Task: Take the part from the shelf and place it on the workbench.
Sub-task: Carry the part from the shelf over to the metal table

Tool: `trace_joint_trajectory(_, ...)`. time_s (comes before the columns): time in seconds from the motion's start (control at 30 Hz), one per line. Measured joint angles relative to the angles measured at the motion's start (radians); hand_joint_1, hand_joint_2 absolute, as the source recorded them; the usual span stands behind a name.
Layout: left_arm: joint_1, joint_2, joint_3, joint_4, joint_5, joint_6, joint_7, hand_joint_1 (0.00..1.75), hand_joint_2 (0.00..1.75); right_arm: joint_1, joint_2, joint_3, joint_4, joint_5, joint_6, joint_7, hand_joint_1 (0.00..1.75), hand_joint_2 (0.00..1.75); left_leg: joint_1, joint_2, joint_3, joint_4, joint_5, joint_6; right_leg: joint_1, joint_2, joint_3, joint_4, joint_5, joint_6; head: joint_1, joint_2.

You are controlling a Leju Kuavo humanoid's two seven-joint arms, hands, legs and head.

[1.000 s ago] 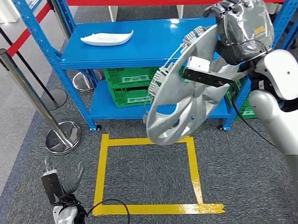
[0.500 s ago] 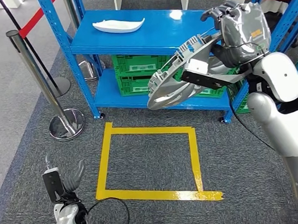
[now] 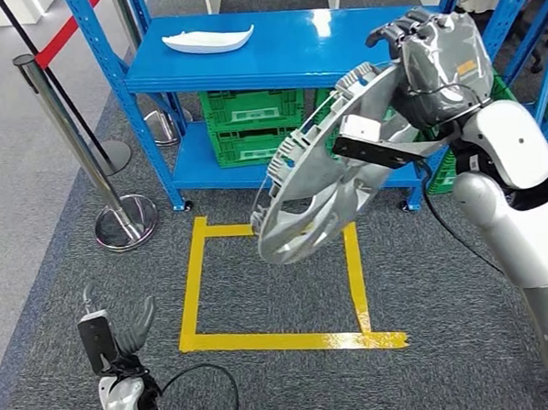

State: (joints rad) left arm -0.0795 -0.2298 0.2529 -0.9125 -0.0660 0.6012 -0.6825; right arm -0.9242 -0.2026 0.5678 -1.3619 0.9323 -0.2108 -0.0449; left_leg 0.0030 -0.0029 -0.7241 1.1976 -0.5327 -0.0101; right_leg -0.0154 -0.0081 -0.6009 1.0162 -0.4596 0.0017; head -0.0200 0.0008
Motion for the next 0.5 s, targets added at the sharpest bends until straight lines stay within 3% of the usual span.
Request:
trace_joint_trajectory(0.03, 0.000, 0.000, 0.000, 0.000, 0.000, 0.000, 0.000, 0.00, 1.75, 0.000, 0.000, 0.001, 0.000, 0.000, 0.000, 0.000, 1.75, 1.75, 0.003, 0.000, -0.010, 0.063, -0.034, -0.005, 0.000, 0.000, -0.011, 0.004, 0.007, -0.001, -0.001, 0.000)
trace_joint_trajectory(0.07, 0.000, 0.001, 0.000, 0.000, 0.000, 0.000, 0.000, 0.00, 1.75, 0.000, 0.000, 0.002, 0.000, 0.000, 0.000, 0.000, 1.75, 1.75, 0.006, 0.000, -0.011, 0.105, -0.046, -0.009, 0.000, 0.000, -0.024, 0.008, 0.014, 0.000, 0.000, 0.000)
trace_joint_trajectory(0.1, 0.000, 0.001, 0.000, 0.000, 0.000, 0.000, 0.000, 0.00, 1.75, 0.000, 0.000, 0.002, 0.000, 0.000, 0.000, 0.000, 1.75, 1.75, 0.009, 0.000, 0.003, 0.116, -0.037, -0.012, 0.000, 0.000, -0.037, 0.012, 0.022, 0.002, -0.001, 0.000)
trace_joint_trajectory(0.13, -0.001, 0.001, 0.000, 0.000, 0.000, 0.000, 0.000, 0.00, 1.75, 0.000, 0.000, 0.003, 0.000, 0.000, 0.000, 0.000, 1.75, 1.75, 0.012, 0.000, 0.031, 0.095, -0.012, -0.013, -0.001, 0.000, -0.051, 0.017, 0.029, 0.004, -0.001, 0.000)
trace_joint_trajectory(0.2, -0.002, 0.001, 0.000, -0.001, 0.000, -0.003, 0.000, 0.00, 1.75, 0.000, 0.000, 0.002, -0.001, 0.000, 0.000, 0.000, 1.75, 1.75, 0.015, 0.000, 0.116, -0.016, 0.023, -0.014, -0.001, 0.001, -0.073, 0.026, 0.042, 0.013, -0.001, 0.000)
trace_joint_trajectory(0.27, -0.003, 0.001, -0.002, -0.006, 0.000, -0.009, 0.000, 0.00, 1.75, -0.002, 0.000, 0.000, -0.003, 0.000, 0.000, 0.000, 1.75, 1.75, 0.011, -0.003, 0.176, -0.120, 0.011, -0.006, -0.001, 0.001, -0.087, 0.028, 0.058, 0.024, 0.000, 0.000)
trace_joint_trajectory(0.3, -0.003, 0.001, -0.002, -0.009, 0.000, -0.011, 0.000, 0.00, 1.75, -0.002, 0.000, -0.001, -0.003, 0.000, 0.000, 0.000, 1.75, 1.75, 0.007, -0.004, 0.185, -0.145, 0.004, 0.000, -0.002, 0.001, -0.092, 0.023, 0.070, 0.030, 0.000, 0.000)
trace_joint_trajectory(0.37, -0.001, 0.001, -0.003, -0.011, 0.000, -0.013, 0.000, 0.00, 1.75, -0.001, -0.002, -0.001, -0.002, 0.000, 0.000, 0.000, 1.75, 1.75, 0.005, -0.003, 0.173, -0.160, 0.022, 0.015, -0.006, 0.002, -0.101, 0.012, 0.089, 0.042, 0.000, 0.000)
trace_joint_trajectory(0.4, 0.000, 0.001, -0.003, -0.011, 0.000, -0.014, 0.000, 0.00, 1.75, 0.000, -0.003, -0.001, -0.002, 0.000, 0.000, 0.000, 1.75, 1.75, 0.005, -0.001, 0.165, -0.165, 0.035, 0.024, -0.007, 0.004, -0.111, 0.015, 0.078, 0.047, 0.002, 0.000)
trace_joint_trajectory(0.43, 0.001, 0.001, -0.004, -0.011, 0.000, -0.014, 0.000, 0.00, 1.75, 0.001, -0.005, -0.001, -0.001, 0.000, 0.000, 0.000, 1.75, 1.75, 0.006, 0.001, 0.154, -0.169, 0.049, 0.033, -0.007, 0.005, -0.123, 0.036, 0.048, 0.051, 0.003, 0.000)
trace_joint_trajectory(0.5, 0.001, 0.001, -0.006, -0.013, 0.000, -0.015, 0.000, 0.00, 1.75, 0.001, -0.006, -0.001, -0.001, 0.000, 0.000, 0.000, 1.75, 1.75, 0.006, 0.003, 0.130, -0.172, 0.071, 0.044, -0.007, 0.007, -0.152, 0.137, -0.051, 0.054, 0.006, 0.000)
